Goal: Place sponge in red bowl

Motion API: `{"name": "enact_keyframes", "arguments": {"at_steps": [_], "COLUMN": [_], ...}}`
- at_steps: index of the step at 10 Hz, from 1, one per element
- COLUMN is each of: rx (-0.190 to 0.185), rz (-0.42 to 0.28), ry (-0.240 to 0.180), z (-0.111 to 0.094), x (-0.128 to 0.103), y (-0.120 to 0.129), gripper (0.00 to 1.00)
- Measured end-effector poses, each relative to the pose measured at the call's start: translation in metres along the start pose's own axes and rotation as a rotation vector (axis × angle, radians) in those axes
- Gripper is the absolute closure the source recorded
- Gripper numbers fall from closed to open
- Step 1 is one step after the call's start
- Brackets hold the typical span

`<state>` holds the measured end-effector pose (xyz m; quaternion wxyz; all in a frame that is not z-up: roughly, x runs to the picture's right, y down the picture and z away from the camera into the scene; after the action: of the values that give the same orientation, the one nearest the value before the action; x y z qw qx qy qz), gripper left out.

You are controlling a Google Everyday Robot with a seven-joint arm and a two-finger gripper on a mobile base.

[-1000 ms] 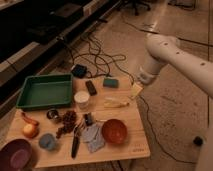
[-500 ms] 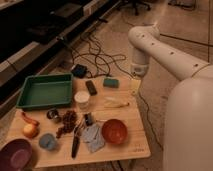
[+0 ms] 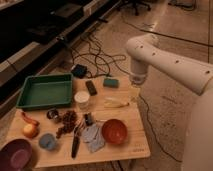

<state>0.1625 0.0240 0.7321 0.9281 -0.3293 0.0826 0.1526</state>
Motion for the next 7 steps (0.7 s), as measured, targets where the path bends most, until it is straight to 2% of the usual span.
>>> {"name": "enact_keyframes", "arguments": {"at_steps": [2, 3, 5, 7], "rx": [0.170, 0.234, 0.302, 0.266], "rz": [-0.030, -0.051, -0.080, -0.105], "ry": [-0.020, -0.034, -0.055, -0.062], "z": [0.014, 0.018, 0.021, 0.015], "x": [0.002, 0.002, 0.000, 0.000], "y": [0.006, 0.010, 0.018, 0.017], "gripper": [0.35, 0.35, 0.35, 0.35]}}
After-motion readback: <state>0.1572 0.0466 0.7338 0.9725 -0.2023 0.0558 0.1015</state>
